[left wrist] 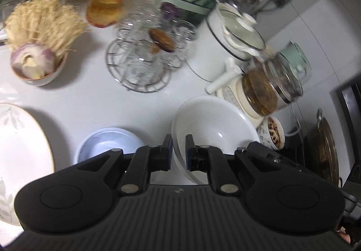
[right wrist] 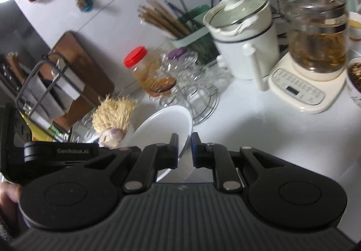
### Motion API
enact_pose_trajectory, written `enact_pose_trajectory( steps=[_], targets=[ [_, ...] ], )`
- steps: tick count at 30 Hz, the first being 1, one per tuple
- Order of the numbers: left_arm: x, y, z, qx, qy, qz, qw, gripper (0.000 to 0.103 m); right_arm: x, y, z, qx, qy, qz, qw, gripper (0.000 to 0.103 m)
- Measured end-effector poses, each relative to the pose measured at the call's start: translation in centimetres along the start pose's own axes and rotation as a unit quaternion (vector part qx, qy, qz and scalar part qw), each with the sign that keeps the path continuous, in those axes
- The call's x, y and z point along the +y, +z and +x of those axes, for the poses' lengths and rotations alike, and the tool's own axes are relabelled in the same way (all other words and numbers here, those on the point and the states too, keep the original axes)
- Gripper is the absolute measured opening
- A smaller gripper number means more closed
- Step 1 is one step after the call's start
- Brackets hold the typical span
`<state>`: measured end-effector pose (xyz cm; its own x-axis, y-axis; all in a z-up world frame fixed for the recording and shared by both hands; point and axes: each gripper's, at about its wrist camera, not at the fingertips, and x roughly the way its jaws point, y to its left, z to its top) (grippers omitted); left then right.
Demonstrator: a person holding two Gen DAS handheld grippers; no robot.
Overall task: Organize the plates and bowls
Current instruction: 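Lift the white bowl and carry it toward the blue bowls, then lower the white bowl into the stacked blue bowls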
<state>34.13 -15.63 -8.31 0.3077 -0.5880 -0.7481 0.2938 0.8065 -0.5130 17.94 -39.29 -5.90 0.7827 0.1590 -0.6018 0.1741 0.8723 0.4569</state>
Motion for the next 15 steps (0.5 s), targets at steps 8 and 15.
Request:
enact_pose_trajectory(
  steps=[8,15],
  targets=[
    [4.1,-0.9,-1.5,-0.029,0.026,-0.049,0.9980,0.012,2.4,-0.4,3.6,0.061,0.013,-0.032,0.998,0.014],
    [6.1,-2.2,-1.7,-0.044,0.076,-0.052,0.9947,0.012,4.2,-1.9,6.5,0.110,0.015,-0.059,0.992,0.015]
  ],
)
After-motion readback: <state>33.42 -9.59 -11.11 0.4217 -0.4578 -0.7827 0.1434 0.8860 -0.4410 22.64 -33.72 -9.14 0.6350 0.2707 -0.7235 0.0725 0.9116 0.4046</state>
